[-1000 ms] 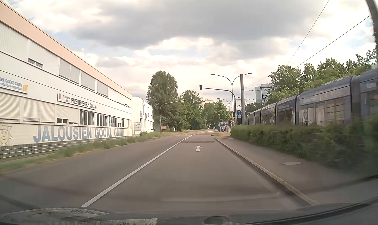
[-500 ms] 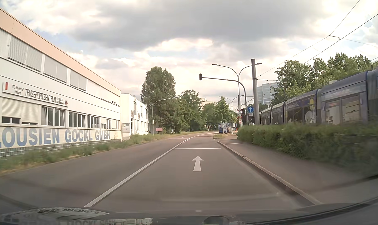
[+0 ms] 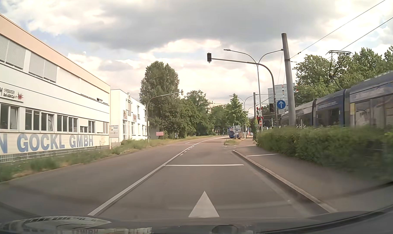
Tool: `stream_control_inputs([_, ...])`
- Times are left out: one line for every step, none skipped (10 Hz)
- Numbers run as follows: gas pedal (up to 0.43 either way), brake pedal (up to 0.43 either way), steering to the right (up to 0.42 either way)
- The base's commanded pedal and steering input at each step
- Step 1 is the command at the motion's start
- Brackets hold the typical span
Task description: Follow the waypoints while adhering to traffic rules and regulations
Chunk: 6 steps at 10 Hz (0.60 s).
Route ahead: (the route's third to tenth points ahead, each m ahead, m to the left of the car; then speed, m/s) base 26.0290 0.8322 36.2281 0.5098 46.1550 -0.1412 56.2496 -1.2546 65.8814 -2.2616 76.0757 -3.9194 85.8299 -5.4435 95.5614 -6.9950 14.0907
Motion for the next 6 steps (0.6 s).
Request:
stream_control_inputs([0.087, 0.000, 0.000])
stream_control_inputs([0.087, 0.000, 0.001])
stream_control_inputs([0.087, 0.000, 0.001])
stream_control_inputs([0.087, 0.000, 0.001])
stream_control_inputs([0.087, 0.000, 0.001])
stream_control_inputs([0.087, 0.000, 0.001])
